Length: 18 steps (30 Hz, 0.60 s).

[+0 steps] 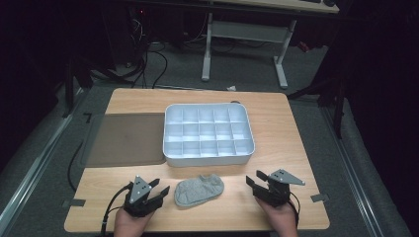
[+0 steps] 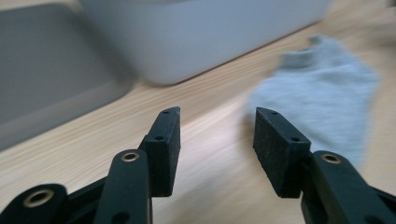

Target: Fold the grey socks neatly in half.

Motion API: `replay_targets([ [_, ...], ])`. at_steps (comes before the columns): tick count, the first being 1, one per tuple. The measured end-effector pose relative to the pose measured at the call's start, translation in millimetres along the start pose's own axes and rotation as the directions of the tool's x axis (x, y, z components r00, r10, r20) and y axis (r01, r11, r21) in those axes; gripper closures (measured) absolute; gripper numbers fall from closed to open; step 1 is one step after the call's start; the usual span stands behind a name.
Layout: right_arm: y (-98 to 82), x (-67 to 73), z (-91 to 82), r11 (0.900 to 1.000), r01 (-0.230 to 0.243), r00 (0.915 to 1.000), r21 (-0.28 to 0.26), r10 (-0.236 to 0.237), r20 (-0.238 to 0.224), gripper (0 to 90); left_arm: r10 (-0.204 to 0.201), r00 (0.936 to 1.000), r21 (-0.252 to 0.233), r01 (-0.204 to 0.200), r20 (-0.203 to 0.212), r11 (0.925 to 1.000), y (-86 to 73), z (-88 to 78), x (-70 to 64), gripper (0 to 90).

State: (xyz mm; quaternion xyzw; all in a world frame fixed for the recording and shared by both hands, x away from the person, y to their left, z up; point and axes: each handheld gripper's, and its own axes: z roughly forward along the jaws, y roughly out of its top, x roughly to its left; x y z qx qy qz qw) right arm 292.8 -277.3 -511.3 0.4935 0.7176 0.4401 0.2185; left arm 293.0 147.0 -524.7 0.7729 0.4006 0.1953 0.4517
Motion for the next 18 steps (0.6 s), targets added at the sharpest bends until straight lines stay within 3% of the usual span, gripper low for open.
replay_targets([
  [1, -0.6, -0.7, -1.7, 1.000, 0.008, 1.0000, -0.008, -0.008, 0.005, 47.5, -0.031, 0.9994, 0.011, 0.031, -0.016, 0.9995, -0.2, 1.5, 5.6, 50.6],
  [5, -3.0, -3.8, -3.8, 1.000, 0.024, 0.9995, -0.013, -0.024, 0.021, 47.9, -0.042, 0.9984, 0.019, 0.043, -0.037, 0.9989, 1.4, 3.4, 5.2, 48.0],
  [10, -4.5, -5.2, -1.8, 1.000, 0.030, 0.9996, 0.007, -0.030, -0.002, 48.0, -0.060, 0.9978, 0.039, 0.061, -0.029, 0.9974, 3.0, 4.7, 2.7, 46.1],
  [18, -5.6, -1.7, -2.6, 0.999, 0.035, 0.9993, 0.013, -0.035, 0.012, 47.5, -0.044, 0.9986, 0.075, 0.046, -0.029, 0.9962, 2.7, 8.9, -0.7, 44.7],
])
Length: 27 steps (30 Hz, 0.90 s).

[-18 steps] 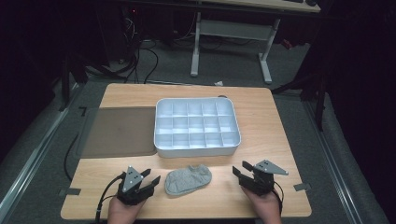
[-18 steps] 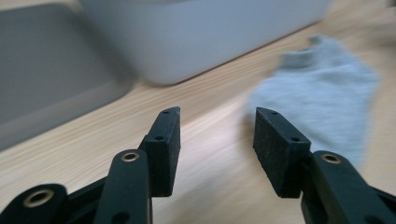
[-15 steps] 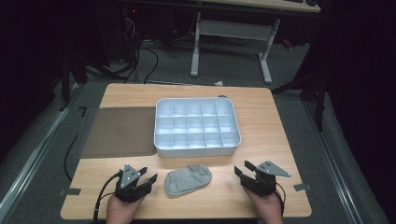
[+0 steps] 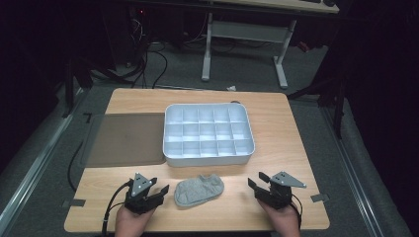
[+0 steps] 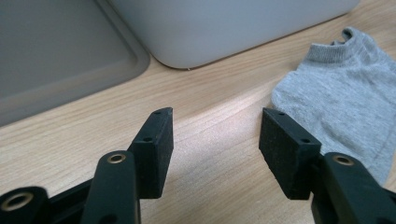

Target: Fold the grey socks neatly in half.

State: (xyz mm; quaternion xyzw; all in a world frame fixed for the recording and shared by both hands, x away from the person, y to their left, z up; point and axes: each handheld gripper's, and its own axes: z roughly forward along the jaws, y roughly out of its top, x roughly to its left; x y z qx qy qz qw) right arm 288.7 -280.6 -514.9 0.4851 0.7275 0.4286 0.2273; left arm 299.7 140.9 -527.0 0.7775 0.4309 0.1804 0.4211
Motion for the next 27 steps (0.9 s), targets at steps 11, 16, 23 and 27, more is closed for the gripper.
replay_targets([
  [11, 1.4, 5.7, 5.4, 1.000, 0.006, 0.9996, 0.022, -0.006, -0.029, 50.5, -0.002, 0.9999, 0.005, 0.002, 0.015, 1.0000, 1.0, -3.0, -5.9, 43.6],
  [16, 4.5, 12.9, 4.5, 1.000, 0.005, 0.9979, 0.019, -0.004, -0.065, 52.6, 0.025, 0.9990, -0.002, -0.025, 0.037, 0.9997, 3.0, -3.9, -18.0, 43.6],
  [23, 15.0, 28.9, 10.0, 1.000, 0.017, 0.9908, 0.018, -0.015, -0.135, 61.9, 0.036, 0.9963, -0.013, -0.035, 0.078, 0.9993, 3.8, -4.3, -23.7, 55.1],
  [27, 19.8, 39.2, 16.7, 0.999, 0.037, 0.9866, 0.029, -0.032, -0.160, 63.0, 0.071, 0.9940, -0.040, -0.068, 0.083, 0.9969, 4.4, -6.3, -31.4, 56.3],
])
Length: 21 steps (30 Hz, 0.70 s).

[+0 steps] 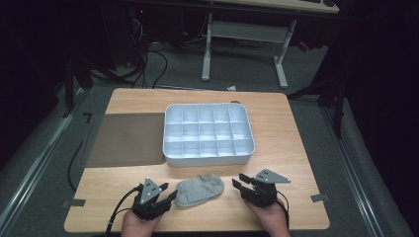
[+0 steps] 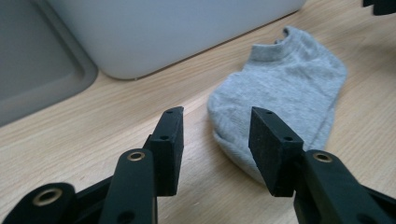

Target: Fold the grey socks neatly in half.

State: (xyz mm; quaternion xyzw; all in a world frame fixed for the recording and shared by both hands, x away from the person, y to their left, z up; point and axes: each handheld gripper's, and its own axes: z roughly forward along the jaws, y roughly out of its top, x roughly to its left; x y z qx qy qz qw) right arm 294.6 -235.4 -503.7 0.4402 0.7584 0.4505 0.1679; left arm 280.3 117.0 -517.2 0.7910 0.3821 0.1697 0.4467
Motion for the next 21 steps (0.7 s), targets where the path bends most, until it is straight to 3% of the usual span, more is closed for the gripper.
replay_targets([
  [4, 1.3, 3.5, 4.5, 1.000, -0.011, 0.9998, 0.005, 0.011, -0.016, 63.9, 0.009, 1.0000, -0.003, -0.009, 0.003, 1.0000, 0.3, 0.5, -3.0, 58.4],
  [12, 9.0, 16.1, 19.9, 0.999, 0.034, 0.9990, 0.030, -0.033, -0.031, 64.2, 0.043, 0.9991, 0.006, -0.043, 0.005, 0.9990, -0.1, 5.3, -12.7, 64.4],
  [21, 7.5, 22.7, 42.9, 0.991, 0.032, 0.9987, 0.128, -0.026, -0.044, 57.1, 0.104, 0.9943, 0.026, -0.105, 0.022, 0.9942, 0.6, 16.0, -26.6, 73.4],
])
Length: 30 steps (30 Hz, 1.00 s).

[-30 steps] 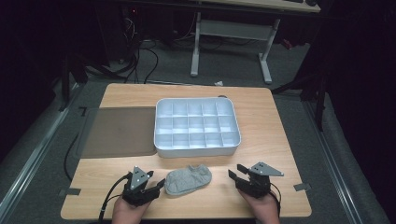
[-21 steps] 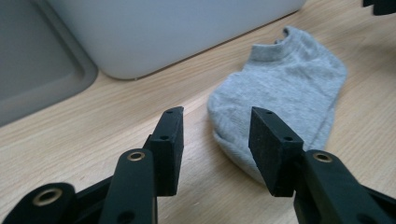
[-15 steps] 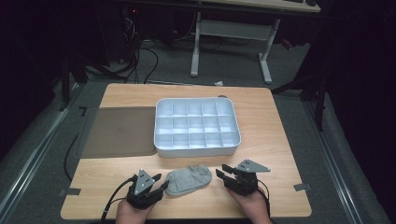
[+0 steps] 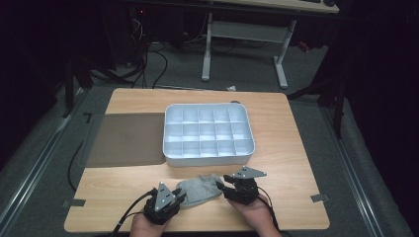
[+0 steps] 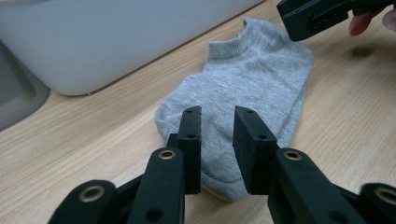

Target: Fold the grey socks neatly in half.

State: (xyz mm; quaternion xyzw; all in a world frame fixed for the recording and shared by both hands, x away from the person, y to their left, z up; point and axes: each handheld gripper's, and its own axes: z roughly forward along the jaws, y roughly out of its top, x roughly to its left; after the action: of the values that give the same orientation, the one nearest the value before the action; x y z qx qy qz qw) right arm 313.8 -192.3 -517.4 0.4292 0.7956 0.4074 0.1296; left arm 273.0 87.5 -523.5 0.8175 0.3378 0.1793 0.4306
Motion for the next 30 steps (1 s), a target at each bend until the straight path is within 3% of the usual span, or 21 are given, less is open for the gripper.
replay_targets([
  [9, -4.7, 4.3, 11.6, 0.998, 0.006, 1.0000, 0.070, -0.006, 0.006, 52.3, 0.012, 0.9999, 0.051, -0.012, 0.000, 0.9986, -3.5, 6.0, 1.1, 76.1],
  [15, -9.2, 7.4, 10.2, 0.998, 0.027, 0.9993, 0.053, -0.028, 0.023, 59.5, -0.005, 1.0000, 0.072, 0.006, -0.008, 0.9974, -7.6, 4.2, 7.7, 78.6],
  [22, -12.1, 12.4, 9.0, 0.998, 0.050, 0.9984, 0.050, -0.051, 0.025, 68.7, -0.029, 0.9995, 0.071, 0.029, 0.010, 0.9971, -9.8, 1.6, 14.4, 79.2],
  [25, -12.1, 12.5, 8.9, 0.997, 0.045, 0.9990, 0.055, -0.045, 0.006, 75.9, -0.027, 0.9996, 0.071, 0.026, 0.012, 0.9971, -10.0, 1.4, 15.1, 79.2],
  [26, -12.1, 12.2, 8.8, 0.997, 0.039, 0.9991, 0.059, -0.039, -0.017, 82.0, -0.028, 0.9995, 0.070, 0.027, 0.012, 0.9972, -10.0, 1.4, 15.3, 79.2],
  [30, -11.8, 11.2, 8.2, 0.998, 0.035, 0.9987, 0.061, -0.032, -0.040, 84.6, -0.028, 0.9996, 0.068, 0.027, 0.011, 0.9974, -10.2, 1.5, 15.8, 79.2],
])
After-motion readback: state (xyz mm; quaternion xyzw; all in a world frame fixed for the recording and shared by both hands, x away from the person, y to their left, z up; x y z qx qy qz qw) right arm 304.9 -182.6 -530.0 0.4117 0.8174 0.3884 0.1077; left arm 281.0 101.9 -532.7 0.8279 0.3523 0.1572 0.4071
